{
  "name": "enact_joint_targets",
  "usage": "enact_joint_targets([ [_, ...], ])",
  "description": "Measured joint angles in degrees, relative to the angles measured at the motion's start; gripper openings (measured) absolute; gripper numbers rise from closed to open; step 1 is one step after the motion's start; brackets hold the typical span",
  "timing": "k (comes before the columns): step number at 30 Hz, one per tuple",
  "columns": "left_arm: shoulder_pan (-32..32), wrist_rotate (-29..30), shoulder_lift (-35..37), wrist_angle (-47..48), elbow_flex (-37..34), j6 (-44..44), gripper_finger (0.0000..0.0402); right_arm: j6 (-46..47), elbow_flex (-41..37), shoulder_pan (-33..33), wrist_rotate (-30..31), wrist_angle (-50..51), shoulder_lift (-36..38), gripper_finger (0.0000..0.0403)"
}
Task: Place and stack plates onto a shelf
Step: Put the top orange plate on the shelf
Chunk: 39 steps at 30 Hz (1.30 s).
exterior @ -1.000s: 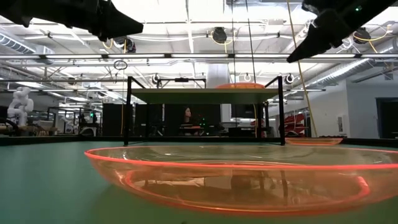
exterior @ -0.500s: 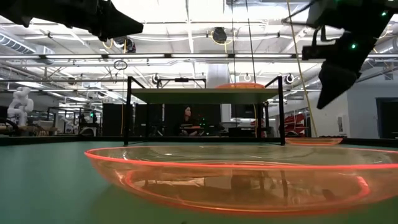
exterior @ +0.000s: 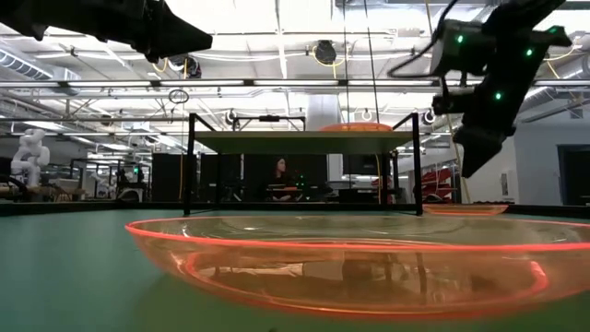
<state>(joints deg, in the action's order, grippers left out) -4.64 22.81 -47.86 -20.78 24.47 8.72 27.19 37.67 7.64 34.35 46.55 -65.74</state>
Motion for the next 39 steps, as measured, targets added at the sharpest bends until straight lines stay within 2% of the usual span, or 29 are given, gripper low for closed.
enact_joint_targets([
  [6,0.0,0.0,0.0,0.0,0.0,-0.05,0.0099,-1.82,-3.62,5.94,-2.82,-2.42,-1.48,0.0189],
  [12,0.0,0.0,-0.14,0.04,0.0,-0.05,0.0099,-5.0,-5.84,10.5,-1.32,-7.98,-1.42,0.0229],
  [17,0.0,0.02,-0.13,0.04,0.0,-0.05,0.0099,-10.18,-9.08,13.39,-1.52,-15.03,-1.43,0.0237],
  [22,0.0,0.02,-0.13,0.06,0.0,-0.05,0.0099,-11.62,-13.19,15.9,-1.51,-20.7,-1.43,0.0233],
  [31,0.0,0.02,-0.13,0.07,0.0,-0.03,0.0099,-11.36,-18.31,18.62,-1.16,-28.83,-1.28,0.0188],
  [35,0.0,0.03,-0.13,0.07,0.0,-0.25,0.0099,-11.56,-18.34,18.62,-1.47,-28.83,-1.32,0.0136],
  [39,0.0,0.04,-0.13,0.07,0.0,-0.3,0.0099,-11.94,-18.34,18.6,-2.76,-28.97,-1.19,0.0061],
])
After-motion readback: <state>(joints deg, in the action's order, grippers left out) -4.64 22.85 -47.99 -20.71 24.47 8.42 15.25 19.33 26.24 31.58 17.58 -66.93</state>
